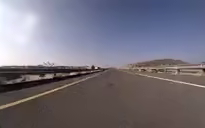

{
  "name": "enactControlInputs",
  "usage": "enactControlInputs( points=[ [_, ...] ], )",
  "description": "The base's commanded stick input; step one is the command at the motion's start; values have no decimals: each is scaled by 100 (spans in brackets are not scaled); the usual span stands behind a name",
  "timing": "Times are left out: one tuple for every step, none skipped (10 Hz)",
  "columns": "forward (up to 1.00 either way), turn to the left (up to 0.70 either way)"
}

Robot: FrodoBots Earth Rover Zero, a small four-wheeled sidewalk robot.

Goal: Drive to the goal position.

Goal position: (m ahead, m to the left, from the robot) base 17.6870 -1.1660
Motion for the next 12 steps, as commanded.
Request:
enactControlInputs(
  points=[
    [85, 0],
    [85, 0],
    [85, 0],
    [85, 0],
    [85, 0],
    [85, 0],
    [85, 0],
    [85, 0],
    [85, 0],
    [85, 0],
    [85, 0],
    [85, 0]
  ],
)
